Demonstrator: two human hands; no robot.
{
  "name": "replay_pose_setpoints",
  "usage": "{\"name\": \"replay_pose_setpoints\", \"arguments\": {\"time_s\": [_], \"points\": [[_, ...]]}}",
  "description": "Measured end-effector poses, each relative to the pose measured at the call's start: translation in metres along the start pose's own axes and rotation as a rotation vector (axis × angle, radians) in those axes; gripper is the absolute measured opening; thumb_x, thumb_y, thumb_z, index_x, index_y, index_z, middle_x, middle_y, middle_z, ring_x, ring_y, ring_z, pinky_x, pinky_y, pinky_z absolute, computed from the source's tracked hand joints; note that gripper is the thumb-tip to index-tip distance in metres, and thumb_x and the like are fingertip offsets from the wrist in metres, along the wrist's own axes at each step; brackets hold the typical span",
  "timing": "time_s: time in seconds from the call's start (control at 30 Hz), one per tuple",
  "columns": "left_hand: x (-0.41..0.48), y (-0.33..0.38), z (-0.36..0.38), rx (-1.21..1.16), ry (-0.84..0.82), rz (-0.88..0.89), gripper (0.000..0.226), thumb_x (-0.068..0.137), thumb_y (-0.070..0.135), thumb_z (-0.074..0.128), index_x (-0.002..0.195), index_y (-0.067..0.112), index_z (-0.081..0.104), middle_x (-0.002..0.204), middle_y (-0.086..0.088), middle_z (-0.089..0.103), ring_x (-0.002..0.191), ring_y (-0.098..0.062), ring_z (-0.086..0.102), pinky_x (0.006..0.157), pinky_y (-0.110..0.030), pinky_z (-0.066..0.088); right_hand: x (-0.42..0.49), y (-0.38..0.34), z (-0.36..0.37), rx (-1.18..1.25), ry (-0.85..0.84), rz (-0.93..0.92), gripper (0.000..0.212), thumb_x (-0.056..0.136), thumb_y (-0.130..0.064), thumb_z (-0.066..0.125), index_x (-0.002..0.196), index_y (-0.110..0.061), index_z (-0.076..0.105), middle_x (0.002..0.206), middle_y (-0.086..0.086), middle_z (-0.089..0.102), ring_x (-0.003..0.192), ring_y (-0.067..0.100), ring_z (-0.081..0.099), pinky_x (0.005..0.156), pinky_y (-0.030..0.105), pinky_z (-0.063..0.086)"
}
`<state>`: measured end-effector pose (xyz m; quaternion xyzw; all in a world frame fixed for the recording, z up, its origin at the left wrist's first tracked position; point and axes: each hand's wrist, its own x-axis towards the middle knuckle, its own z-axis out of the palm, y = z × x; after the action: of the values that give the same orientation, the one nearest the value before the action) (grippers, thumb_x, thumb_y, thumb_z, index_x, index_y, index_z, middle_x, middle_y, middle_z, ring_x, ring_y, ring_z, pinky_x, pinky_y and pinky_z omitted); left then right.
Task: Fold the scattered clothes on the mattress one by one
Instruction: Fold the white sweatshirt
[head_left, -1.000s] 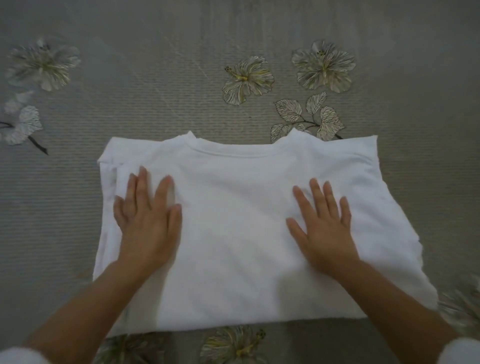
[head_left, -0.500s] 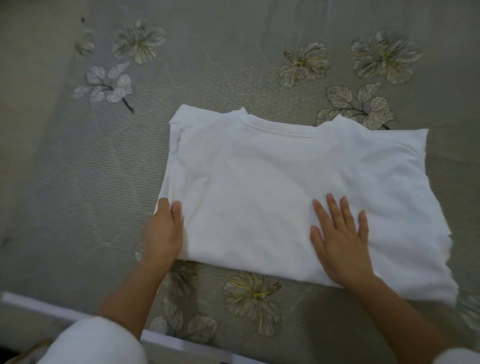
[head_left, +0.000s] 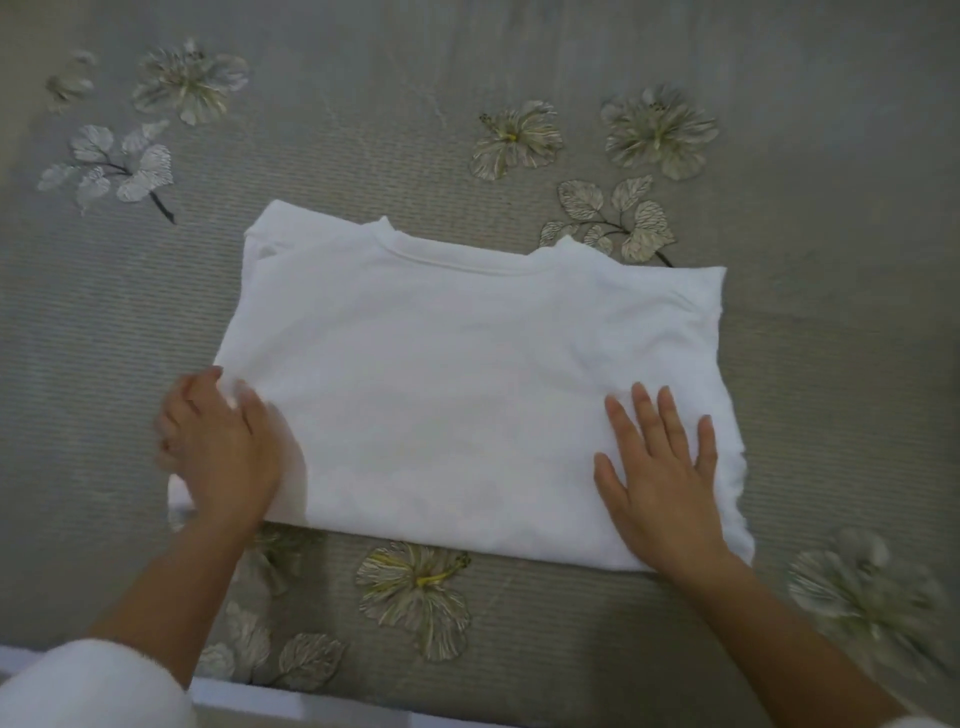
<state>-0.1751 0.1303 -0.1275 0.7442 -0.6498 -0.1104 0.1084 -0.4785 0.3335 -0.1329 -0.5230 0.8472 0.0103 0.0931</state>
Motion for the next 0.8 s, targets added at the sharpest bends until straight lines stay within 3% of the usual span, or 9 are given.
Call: {"name": "replay_pose_setpoints", "arguments": {"time_s": [0.1,0.17,0.27,0.33,0.47,0.6,0.7,0.8], "points": [[-0.049,0.044,0.022,-0.018,-0.178,0.353,0.051,0.098,0.035,0.034,0.144,0.014,0.032,0.156,-0.015,0.02,0.145,-0.03,0.012,0.114,-0.05,0.009,-0.007,0.024,-0.005,-0.022,-0.045,0.087,0.059,0.094,-0.045,0.027,0.149,-0.024,0.027,0.158,0.007,0.021,0.146,0.022,0.005,0.115,0.043,-0.007],[-0.084,0.067,0.046,0.042,-0.345,0.515,0.061,0.095,0.045,0.02,0.15,0.019,0.023,0.159,-0.013,0.011,0.147,-0.027,0.003,0.116,-0.048,0.004,-0.014,0.036,-0.002,0.01,-0.144,0.093,0.063,0.092,-0.053,0.012,0.151,-0.031,0.009,0.16,-0.001,0.004,0.146,0.014,-0.01,0.115,0.045,-0.006],[-0.113,0.091,0.071,0.087,-0.407,0.478,0.068,0.092,0.052,0.008,0.153,0.022,0.011,0.16,-0.012,-0.005,0.147,-0.024,-0.011,0.116,-0.044,-0.008,-0.022,0.05,0.003,0.14,-0.25,0.104,0.068,0.084,-0.061,-0.003,0.149,-0.042,-0.004,0.159,-0.011,-0.01,0.143,0.008,-0.02,0.118,0.045,-0.003],[-0.113,0.102,0.075,0.106,-0.407,0.461,0.07,0.091,0.053,0.005,0.154,0.022,0.006,0.159,-0.012,-0.01,0.146,-0.024,-0.016,0.116,-0.042,-0.013,-0.024,0.056,0.002,0.265,-0.172,0.213,0.07,0.086,-0.064,0.009,0.151,-0.038,0.008,0.161,-0.009,-0.001,0.147,0.015,-0.006,0.117,0.046,0.005],[-0.114,0.117,0.076,0.113,-0.449,0.684,0.064,0.094,0.053,0.008,0.152,0.027,0.002,0.159,-0.006,-0.012,0.145,-0.018,-0.019,0.114,-0.033,-0.016,-0.018,0.066,-0.001,0.624,-0.045,0.64,0.076,0.083,-0.047,0.065,0.145,-0.018,0.032,0.146,0.01,0.03,0.134,0.028,0.029,0.111,0.047,0.026],[-0.127,0.118,0.09,0.191,-0.437,0.767,0.061,0.097,0.049,0.017,0.153,0.023,0.017,0.16,-0.011,0.002,0.147,-0.024,-0.001,0.117,-0.037,-0.007,-0.008,0.072,-0.005,0.901,-0.06,0.752,0.068,0.071,-0.037,0.081,0.126,-0.018,0.046,0.127,0.003,0.042,0.11,0.019,0.05,0.101,0.04,0.043],[-0.125,0.117,0.091,0.191,-0.438,0.772,0.062,0.097,0.049,0.02,0.153,0.023,0.017,0.16,-0.012,0.004,0.147,-0.025,0.001,0.117,-0.04,-0.003,0.006,0.079,-0.02,1.159,-0.204,0.934,0.057,0.067,-0.029,0.083,0.112,-0.01,0.054,0.113,0.009,0.063,0.096,0.025,0.064,0.087,0.043,0.053],[-0.122,0.118,0.087,0.178,-0.489,0.775,0.064,0.095,0.053,0.013,0.153,0.025,0.007,0.159,-0.009,-0.007,0.147,-0.024,-0.007,0.116,-0.038,-0.009,0.019,0.079,-0.055,1.487,-0.51,0.934,0.049,0.069,-0.023,0.076,0.113,-0.005,0.065,0.103,0.012,0.073,0.094,0.03,0.07,0.082,0.039,0.054]]}}
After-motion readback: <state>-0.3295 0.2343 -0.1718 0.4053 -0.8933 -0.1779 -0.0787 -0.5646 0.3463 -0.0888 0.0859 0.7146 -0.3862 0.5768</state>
